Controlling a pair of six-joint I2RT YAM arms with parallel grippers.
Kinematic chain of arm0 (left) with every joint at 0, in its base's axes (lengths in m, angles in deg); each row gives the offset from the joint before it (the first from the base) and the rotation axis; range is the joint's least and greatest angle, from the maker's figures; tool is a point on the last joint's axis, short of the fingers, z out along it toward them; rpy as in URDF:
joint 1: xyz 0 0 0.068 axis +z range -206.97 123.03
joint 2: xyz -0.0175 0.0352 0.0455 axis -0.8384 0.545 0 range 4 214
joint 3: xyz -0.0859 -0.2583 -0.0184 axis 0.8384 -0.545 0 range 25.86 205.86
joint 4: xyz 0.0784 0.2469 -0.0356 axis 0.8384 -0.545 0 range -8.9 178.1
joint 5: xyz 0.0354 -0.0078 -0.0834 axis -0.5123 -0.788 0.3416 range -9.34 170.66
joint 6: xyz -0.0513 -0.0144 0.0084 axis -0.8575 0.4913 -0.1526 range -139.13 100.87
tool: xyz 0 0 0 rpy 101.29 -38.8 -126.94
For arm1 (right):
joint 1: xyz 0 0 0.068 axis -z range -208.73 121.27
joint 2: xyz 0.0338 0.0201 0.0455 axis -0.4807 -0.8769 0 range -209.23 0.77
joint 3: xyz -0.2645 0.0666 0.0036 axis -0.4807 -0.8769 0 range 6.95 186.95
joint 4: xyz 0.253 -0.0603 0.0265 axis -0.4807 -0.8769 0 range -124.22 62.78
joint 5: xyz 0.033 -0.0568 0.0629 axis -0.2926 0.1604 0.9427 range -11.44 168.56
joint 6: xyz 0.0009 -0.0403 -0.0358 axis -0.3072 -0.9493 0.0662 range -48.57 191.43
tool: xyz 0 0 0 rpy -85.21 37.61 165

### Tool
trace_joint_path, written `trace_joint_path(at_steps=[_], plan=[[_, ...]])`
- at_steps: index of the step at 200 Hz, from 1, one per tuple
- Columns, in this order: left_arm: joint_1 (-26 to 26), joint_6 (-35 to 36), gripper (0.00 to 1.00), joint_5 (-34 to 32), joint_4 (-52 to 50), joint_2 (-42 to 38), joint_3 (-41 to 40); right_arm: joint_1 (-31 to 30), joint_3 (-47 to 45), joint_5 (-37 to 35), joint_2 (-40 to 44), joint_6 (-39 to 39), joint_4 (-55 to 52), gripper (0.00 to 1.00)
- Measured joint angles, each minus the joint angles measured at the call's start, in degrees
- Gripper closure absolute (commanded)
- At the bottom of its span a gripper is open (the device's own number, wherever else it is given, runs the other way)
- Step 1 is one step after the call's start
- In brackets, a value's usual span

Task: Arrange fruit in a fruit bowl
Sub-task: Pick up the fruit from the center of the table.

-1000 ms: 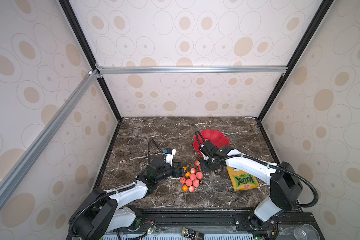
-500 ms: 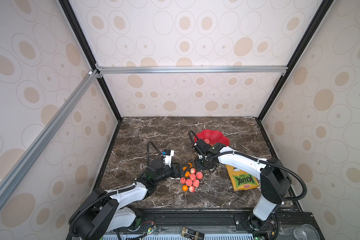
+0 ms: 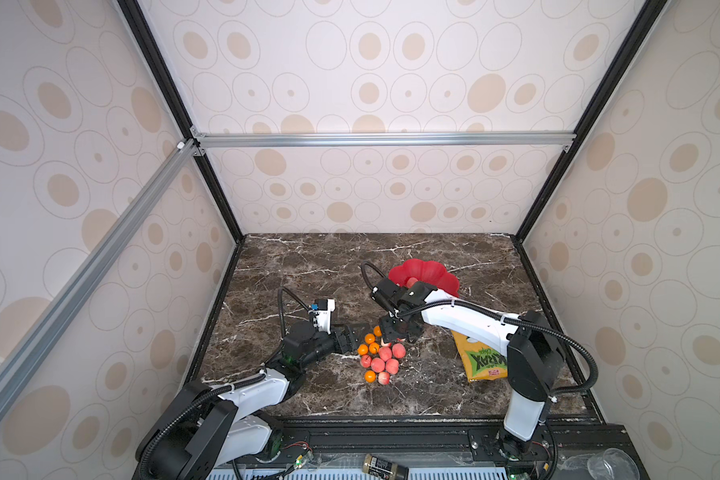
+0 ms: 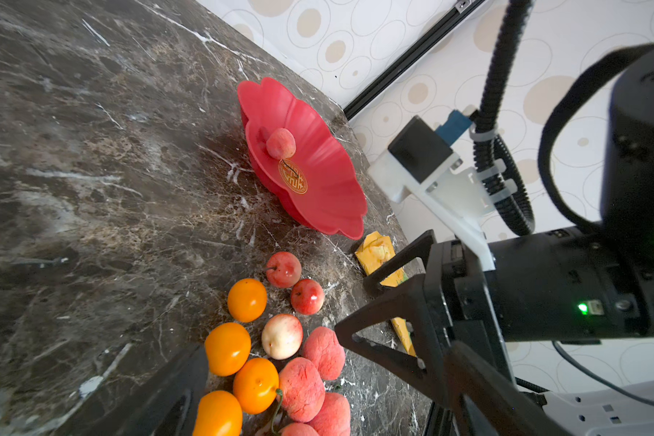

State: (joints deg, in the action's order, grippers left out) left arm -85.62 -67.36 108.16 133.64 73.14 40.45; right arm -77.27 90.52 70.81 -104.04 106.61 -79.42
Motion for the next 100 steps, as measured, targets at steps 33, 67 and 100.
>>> trace_joint_path(at_steps=[33,67,100], plan=[[0.00,1.07,0.02,1.16,-0.70,0.00,0.02,0.04,-0.04,0.42,-0.09,0.44,-0.83,0.30],[0.00,1.51,0.02,2.10,-0.74,0.37,0.37,0.00,-0.31,1.79,-1.27,0.37,-0.83,0.32],[0.00,1.57,0.02,2.89,-0.68,1.31,0.79,0.00,-1.09,2.62,-2.62,0.35,-0.74,0.35]])
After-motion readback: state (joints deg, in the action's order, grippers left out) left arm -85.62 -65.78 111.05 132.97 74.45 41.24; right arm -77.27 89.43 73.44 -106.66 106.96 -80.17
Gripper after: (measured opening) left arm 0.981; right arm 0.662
